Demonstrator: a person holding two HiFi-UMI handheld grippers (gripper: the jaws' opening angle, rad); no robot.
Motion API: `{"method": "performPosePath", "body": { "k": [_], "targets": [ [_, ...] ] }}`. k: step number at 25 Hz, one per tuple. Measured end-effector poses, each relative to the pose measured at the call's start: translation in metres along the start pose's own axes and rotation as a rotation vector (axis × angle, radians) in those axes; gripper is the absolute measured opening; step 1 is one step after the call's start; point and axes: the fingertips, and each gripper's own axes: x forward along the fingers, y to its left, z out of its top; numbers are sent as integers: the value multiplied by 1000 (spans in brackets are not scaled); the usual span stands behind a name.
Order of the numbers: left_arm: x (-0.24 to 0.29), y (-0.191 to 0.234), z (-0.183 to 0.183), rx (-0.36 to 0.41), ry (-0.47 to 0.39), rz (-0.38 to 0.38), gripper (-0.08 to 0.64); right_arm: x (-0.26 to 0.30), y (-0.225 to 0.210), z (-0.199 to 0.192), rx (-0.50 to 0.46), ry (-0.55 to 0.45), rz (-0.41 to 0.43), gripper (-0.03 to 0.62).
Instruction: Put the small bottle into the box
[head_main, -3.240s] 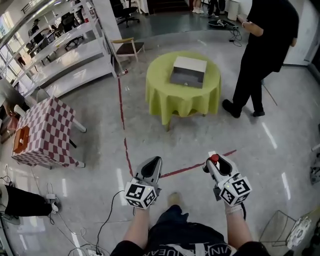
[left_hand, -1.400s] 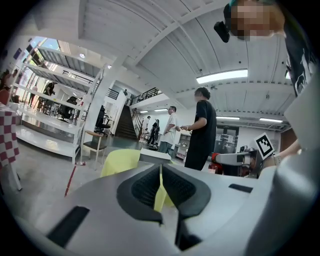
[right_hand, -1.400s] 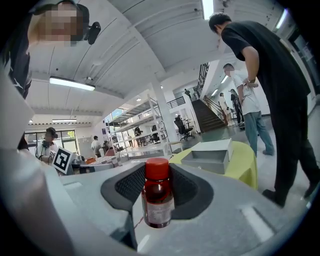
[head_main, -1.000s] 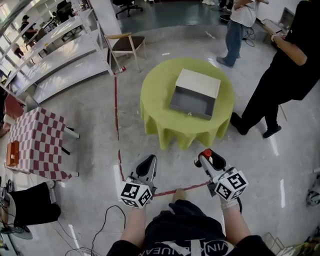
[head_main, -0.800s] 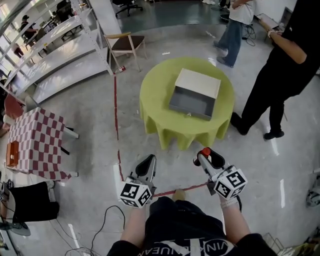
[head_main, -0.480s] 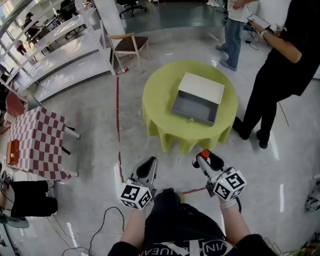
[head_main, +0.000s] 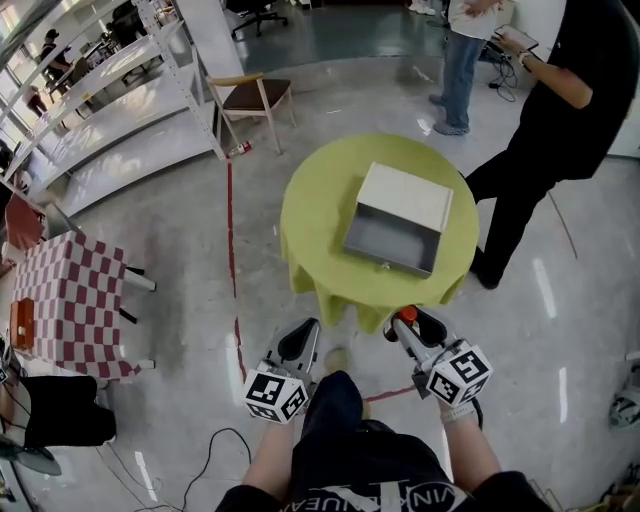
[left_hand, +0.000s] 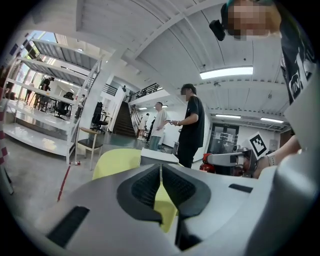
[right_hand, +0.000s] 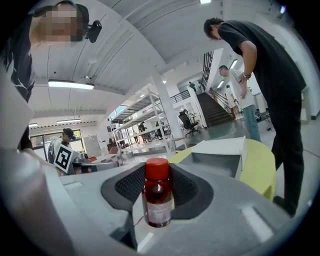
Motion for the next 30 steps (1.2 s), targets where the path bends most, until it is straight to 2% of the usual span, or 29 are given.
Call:
{"method": "performPosePath", "body": {
  "k": [17,30],
  "targets": [
    [86,42,13,-4,57,-90,21,64,-54,12,51,21,-64,147],
    [130,72,23,-10,95,-148,21,104,-73,28,49,32,-98,147]
  ]
}}
